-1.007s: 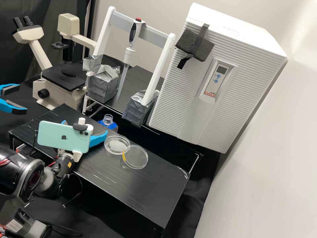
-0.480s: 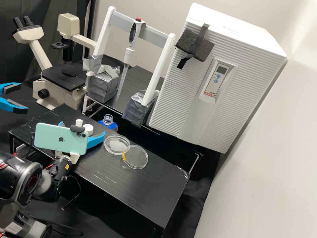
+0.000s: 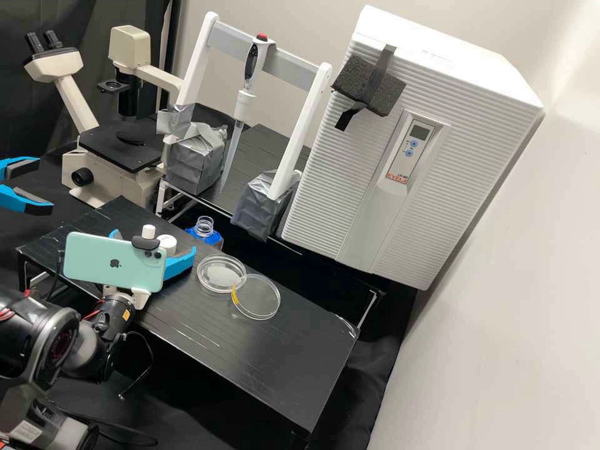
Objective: Close the bottle
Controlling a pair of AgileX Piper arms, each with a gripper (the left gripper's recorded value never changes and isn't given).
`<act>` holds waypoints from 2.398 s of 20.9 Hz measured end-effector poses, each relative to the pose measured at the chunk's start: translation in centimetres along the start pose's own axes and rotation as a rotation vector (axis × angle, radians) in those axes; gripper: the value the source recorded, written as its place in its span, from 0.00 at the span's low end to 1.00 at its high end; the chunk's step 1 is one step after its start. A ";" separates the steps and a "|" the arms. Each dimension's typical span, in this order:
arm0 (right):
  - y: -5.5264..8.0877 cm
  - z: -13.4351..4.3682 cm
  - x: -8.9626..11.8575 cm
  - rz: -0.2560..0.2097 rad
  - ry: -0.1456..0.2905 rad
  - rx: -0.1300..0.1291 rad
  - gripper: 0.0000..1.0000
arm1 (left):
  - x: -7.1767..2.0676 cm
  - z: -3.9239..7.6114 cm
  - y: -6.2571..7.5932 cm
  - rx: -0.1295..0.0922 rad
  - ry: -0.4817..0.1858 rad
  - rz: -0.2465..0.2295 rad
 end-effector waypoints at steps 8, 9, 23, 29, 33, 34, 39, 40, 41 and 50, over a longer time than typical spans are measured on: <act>0.2 -0.3 -0.1 0.015 0.014 0.000 0.00 | 0.13 0.2 0.0 -0.002 -0.008 0.000; 0.3 -0.2 -0.1 0.014 0.014 0.001 0.00 | 0.13 0.2 0.0 -0.002 -0.008 0.000; 0.4 0.0 -0.2 0.015 0.008 -0.001 0.00 | 0.11 0.1 0.0 -0.011 0.007 0.010; 0.3 0.2 -0.1 0.014 -0.005 0.001 0.00 | 0.11 0.0 0.1 -0.013 0.010 0.012; 0.4 0.3 -0.1 0.019 -0.011 0.000 0.00 | 0.11 0.0 0.1 -0.013 0.010 0.012; 0.4 0.3 -0.1 0.019 -0.011 0.000 0.00 | 0.11 0.0 0.1 -0.013 0.010 0.012; 0.4 0.3 -0.1 0.019 -0.011 0.000 0.00 | 0.11 0.0 0.1 -0.013 0.010 0.012; 0.5 0.3 -0.1 0.021 -0.010 -0.001 0.00 | 0.11 0.0 0.1 -0.013 0.010 0.012; 0.6 0.2 0.0 0.024 -0.008 -0.001 0.00 | 0.11 0.0 0.1 -0.013 0.010 0.012; 1.3 -0.3 0.7 0.052 0.017 -0.008 0.00 | 0.27 0.3 0.0 -0.015 0.001 0.013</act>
